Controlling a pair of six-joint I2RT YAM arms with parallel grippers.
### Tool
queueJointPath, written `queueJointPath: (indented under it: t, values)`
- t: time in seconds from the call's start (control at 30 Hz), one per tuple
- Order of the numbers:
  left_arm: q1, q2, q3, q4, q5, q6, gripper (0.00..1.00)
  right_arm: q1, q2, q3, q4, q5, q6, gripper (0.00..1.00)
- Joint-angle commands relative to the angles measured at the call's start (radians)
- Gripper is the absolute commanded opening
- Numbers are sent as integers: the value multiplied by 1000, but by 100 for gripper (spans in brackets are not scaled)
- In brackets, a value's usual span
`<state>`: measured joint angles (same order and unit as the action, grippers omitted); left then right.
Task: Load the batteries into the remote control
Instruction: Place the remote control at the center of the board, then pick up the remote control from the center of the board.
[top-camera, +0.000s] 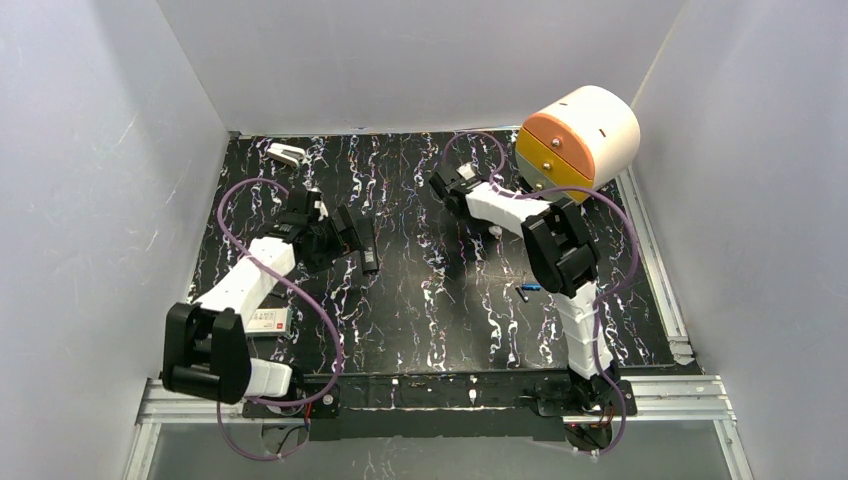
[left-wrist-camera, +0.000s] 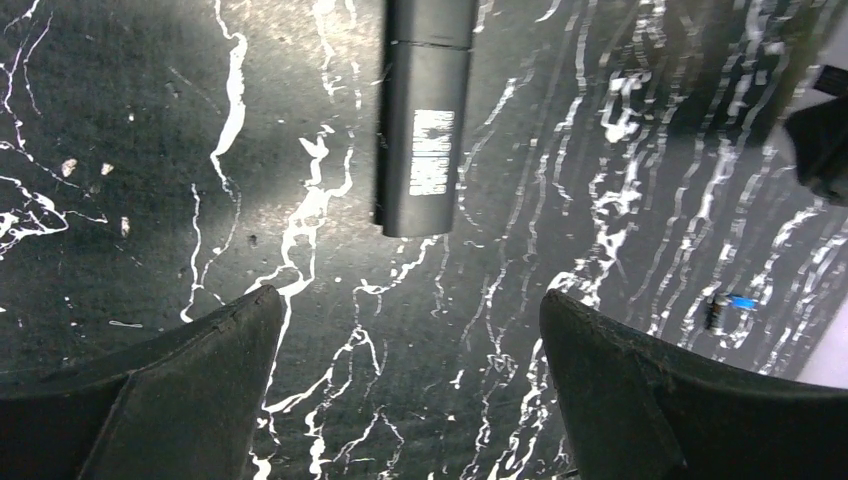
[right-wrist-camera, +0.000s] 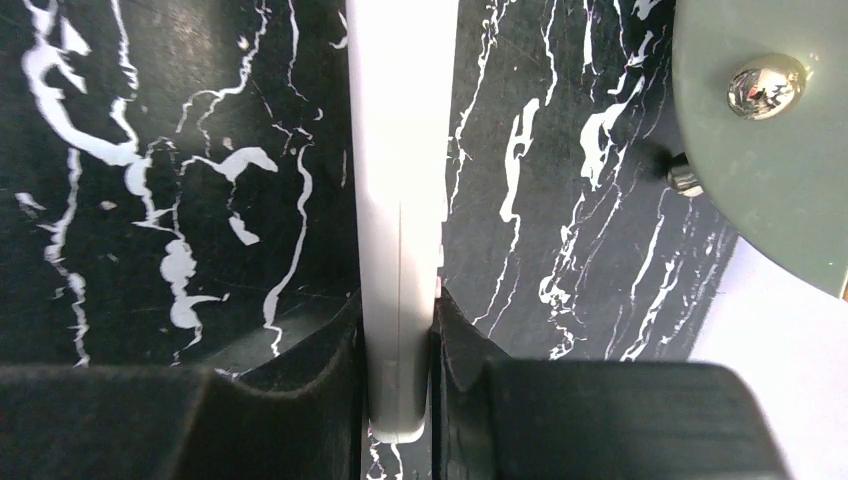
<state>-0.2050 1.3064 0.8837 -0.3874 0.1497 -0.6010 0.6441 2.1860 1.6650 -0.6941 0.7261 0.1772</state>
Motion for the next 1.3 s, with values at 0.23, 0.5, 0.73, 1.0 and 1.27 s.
queueJointPath:
  t: [0.23, 0.5, 0.73, 1.0, 1.27]
  values:
    - [-17, 114, 83, -68, -50, 21, 98, 35, -1, 22, -36, -78, -38, 54]
    - [-19, 43, 70, -97, -126, 2, 98, 39, -129, 92, -43, -259, 39, 74]
    - [-17, -171, 9, -133, -306, -71, 98, 153, -121, 114, 124, -481, 201, 82]
    - [-17, -350, -36, -181, -389, -113, 99, 302, 97, 325, 197, -387, 379, 85]
    - [-17, -411, -46, -276, -548, -118, 99, 347, 248, 458, 183, -268, 398, 86]
